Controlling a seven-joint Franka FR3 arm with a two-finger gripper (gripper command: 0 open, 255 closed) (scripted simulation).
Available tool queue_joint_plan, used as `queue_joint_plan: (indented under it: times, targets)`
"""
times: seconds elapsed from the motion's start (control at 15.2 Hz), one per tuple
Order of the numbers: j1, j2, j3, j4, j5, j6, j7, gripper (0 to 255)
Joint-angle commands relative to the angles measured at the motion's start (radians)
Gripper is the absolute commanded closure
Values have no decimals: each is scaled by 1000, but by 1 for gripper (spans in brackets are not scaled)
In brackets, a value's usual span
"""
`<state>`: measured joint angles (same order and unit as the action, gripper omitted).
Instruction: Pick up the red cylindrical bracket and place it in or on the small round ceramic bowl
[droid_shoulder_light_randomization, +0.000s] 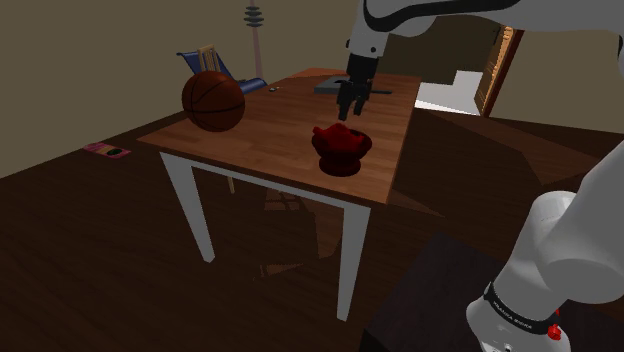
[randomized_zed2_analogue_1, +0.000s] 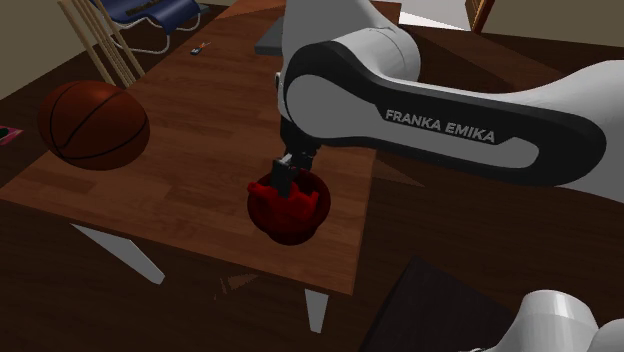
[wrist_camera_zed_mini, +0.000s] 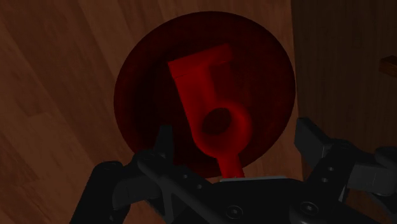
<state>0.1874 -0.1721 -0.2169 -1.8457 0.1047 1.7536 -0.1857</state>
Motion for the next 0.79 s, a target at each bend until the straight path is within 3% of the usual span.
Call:
queue_joint_plan:
  times: [0.0, 0.26, 0.73]
  targets:
    - [0, 0, 0, 0, 0, 0, 0, 0]
    - [-5, 15, -9, 144, 1, -130, -1, 0]
    - [-5, 15, -9, 144, 1, -130, -1, 0]
